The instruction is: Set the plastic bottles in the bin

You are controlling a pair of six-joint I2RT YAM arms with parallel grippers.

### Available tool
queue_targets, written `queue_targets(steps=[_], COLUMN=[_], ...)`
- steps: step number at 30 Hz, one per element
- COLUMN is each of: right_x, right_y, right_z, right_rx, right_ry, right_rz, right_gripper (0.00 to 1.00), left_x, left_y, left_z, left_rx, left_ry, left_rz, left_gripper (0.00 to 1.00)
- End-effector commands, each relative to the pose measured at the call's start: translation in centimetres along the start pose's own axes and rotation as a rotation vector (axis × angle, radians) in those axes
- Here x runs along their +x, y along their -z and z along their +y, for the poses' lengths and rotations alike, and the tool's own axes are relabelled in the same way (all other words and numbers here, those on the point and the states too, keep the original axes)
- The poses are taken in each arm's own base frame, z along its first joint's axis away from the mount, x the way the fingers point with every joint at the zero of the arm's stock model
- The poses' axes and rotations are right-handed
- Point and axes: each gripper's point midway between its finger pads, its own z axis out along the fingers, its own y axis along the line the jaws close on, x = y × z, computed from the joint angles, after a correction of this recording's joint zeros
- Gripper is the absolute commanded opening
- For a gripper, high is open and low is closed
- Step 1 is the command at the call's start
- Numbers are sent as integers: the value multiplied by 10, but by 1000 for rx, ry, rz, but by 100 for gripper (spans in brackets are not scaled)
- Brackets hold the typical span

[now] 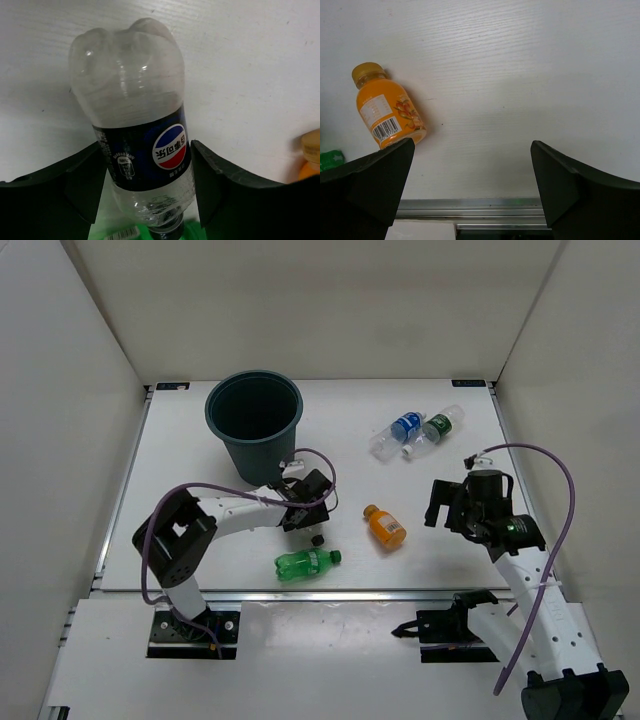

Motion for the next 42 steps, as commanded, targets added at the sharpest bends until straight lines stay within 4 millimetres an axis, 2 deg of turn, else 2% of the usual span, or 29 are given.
queue_targets(steps=[1, 3, 5, 6, 9, 12, 14, 15, 17, 19, 20, 21, 22, 23, 24, 25, 27, 28, 29, 30, 31, 32, 33, 34, 35, 36, 39, 41, 42], right_x=[-1, -2, 2, -4, -3, -5, -2, -2, 5, 7, 15, 8, 11, 12, 9, 14, 10, 9, 11, 15, 13, 11, 13, 14, 14, 16, 16, 20, 21], right_y=[0, 0, -2, -1, -6, -13, -18, -21, -26, -35, -39, -37, -41, -46, -46, -52, -57, -60, -62, -67, -65, -67, -71, -73, -74, -77, -83, -87, -88], right_z=[7, 13, 18, 20, 28, 37, 46, 49, 58, 66, 68, 77, 76, 79, 81, 81, 85, 86, 89, 87, 94, 98, 98, 102, 102, 104, 107, 111, 114], right_rx=[-12, -28, -50, -61, -106, -137, -172, -181, -212, -227, -231, -251, -240, -237, -236, -228, -230, -225, -242, -236, -261, -275, -268, -271, -270, -273, -264, -275, -283], right_ry=[10, 0, 16, 7, 12, 37, 56, 68, 90, 100, 126, 142, 153, 173, 184, 193, 208, 221, 231, 237, 251, 272, 283, 291, 314, 327, 350, 365, 373], right_rz=[-20, -34, -25, -48, -35, -44, -27, -20, 10, 31, 60, 41, 58, 70, 67, 93, 92, 91, 103, 121, 112, 102, 110, 118, 124, 133, 147, 162, 164], right_gripper=[99, 99, 99, 99, 99, 99, 99, 99, 99, 99, 99, 99, 99, 99, 100, 99, 99, 99, 99, 99, 99, 99, 99, 99, 99, 100, 99, 99, 99], left_x=[-18, -22, -29, -29, -45, -54, -85, -93, -138, -176, -203, -224, -239, -263, -279, -289, -312, -316, -320, -323, -328, -331, -333, -338, -340, -343, -348, -345, -338], left_y=[5, 10, 21, 25, 55, 111, 160, 173, 215, 234, 241, 237, 238, 236, 224, 224, 199, 185, 181, 171, 162, 163, 159, 157, 160, 161, 183, 204, 202], left_z=[-22, -26, -32, -35, -53, -90, -104, -106, -105, -90, -74, -55, -48, -35, -22, -15, 5, 11, 15, 21, 23, 24, 28, 30, 29, 29, 25, 17, 17], left_rx=[47, 55, 98, 114, 227, 416, 460, 472, 500, 488, 447, 379, 351, 324, 280, 255, 151, 99, 54, 11, -15, -29, -67, -103, -112, -134, -110, -39, -31], left_ry=[-19, -43, -52, -59, -162, -296, -309, -327, -266, -197, -162, -132, -127, -92, -73, -66, -50, -69, -66, -75, -85, -80, -78, -83, -99, -98, -101, -106, -132], left_rz=[-45, -69, -78, -78, -118, -171, -273, -303, -432, -543, -606, -638, -659, -689, -697, -714, -710, -703, -721, -717, -707, -703, -668, -655, -661, -670, -709, -724, -706], left_gripper=[72, 57, 50, 47, 43, 46, 45, 45, 44, 47, 46, 48, 50, 51, 51, 52, 53, 54, 58, 60, 66, 69, 77, 94, 99, 99, 98, 99, 99])
